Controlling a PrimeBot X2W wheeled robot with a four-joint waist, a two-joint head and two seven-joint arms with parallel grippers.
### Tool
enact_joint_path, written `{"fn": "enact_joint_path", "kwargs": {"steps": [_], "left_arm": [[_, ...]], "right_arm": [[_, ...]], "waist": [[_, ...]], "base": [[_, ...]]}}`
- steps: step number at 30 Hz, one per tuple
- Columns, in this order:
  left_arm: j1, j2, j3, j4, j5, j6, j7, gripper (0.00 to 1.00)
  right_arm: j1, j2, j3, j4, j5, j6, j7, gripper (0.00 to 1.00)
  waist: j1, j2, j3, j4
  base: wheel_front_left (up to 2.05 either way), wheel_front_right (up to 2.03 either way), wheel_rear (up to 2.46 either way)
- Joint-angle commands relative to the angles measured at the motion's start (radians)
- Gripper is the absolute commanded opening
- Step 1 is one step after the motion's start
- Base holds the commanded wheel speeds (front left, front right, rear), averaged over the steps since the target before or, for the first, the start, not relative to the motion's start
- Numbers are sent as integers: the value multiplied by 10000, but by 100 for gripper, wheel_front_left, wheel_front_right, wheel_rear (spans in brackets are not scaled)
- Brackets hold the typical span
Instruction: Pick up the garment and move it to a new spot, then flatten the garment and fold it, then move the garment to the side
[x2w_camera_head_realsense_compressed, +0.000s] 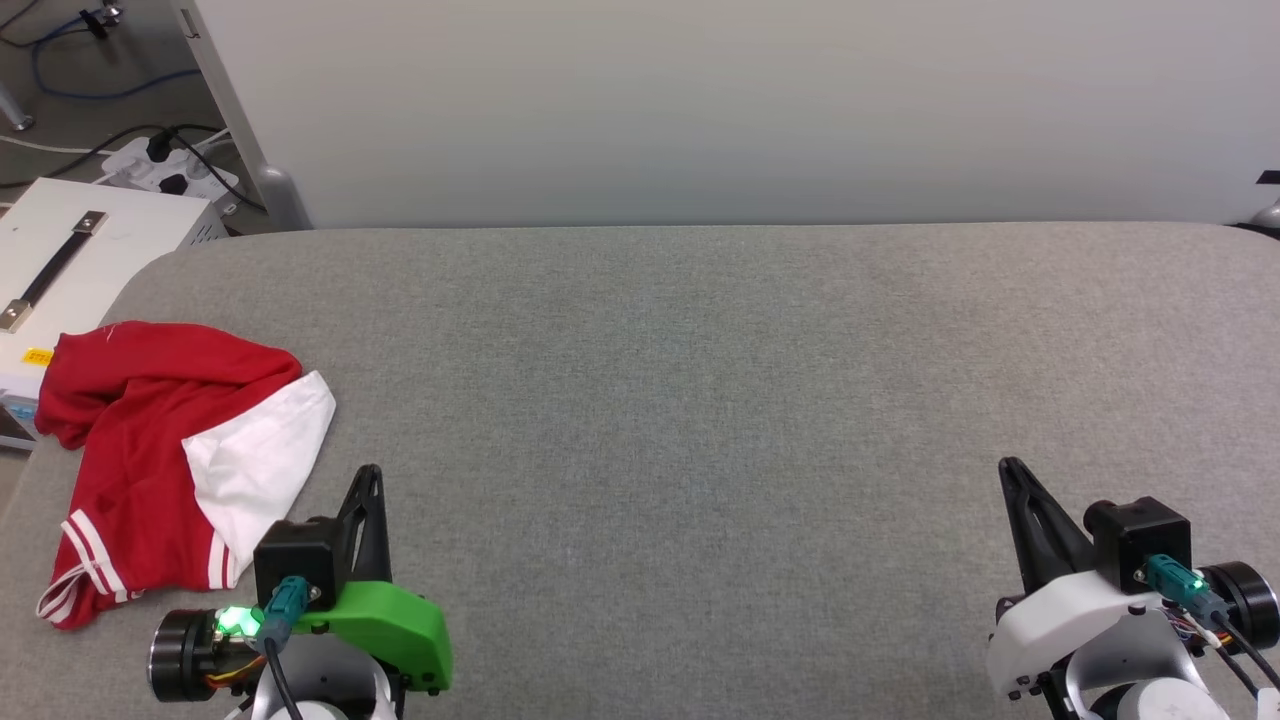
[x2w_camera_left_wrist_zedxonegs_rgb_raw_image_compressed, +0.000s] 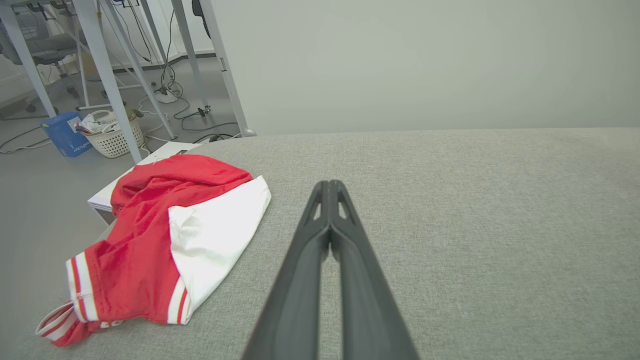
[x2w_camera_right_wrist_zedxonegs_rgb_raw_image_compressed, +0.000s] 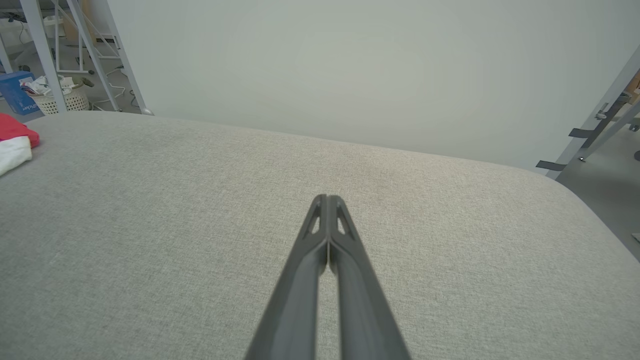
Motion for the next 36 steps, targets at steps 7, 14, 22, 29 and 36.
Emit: {"fn": "enact_joint_path", "kwargs": {"steps": [7, 14, 22, 29, 36], "left_arm": [[-147, -44, 7, -20, 95, -39, -9, 0], [-147, -44, 7, -20, 95, -39, -9, 0], [4, 2, -2, 2, -4, 3, -1, 100], [-5, 0, -14, -9, -39, 67, -87, 100], [-19, -2, -36, -57, -131, 149, -234, 100]], "right_arm": [[-163, 13, 9, -47, -95, -9, 26, 0], [-163, 13, 9, -47, -95, -9, 26, 0], [4, -2, -1, 4, 6, 0, -1, 100], [-12, -1, -54, -15, 64, 0, -86, 100], [-29, -1, -151, -140, 238, -1, -231, 100]], "waist": [[0, 0, 0, 0], [0, 0, 0, 0], [0, 0, 0, 0], [0, 0, 9, -2], [0, 0, 23, -8]], "base": [[0, 0, 0], [0, 0, 0], [0, 0, 0], [0, 0, 0], [0, 0, 0]]}}
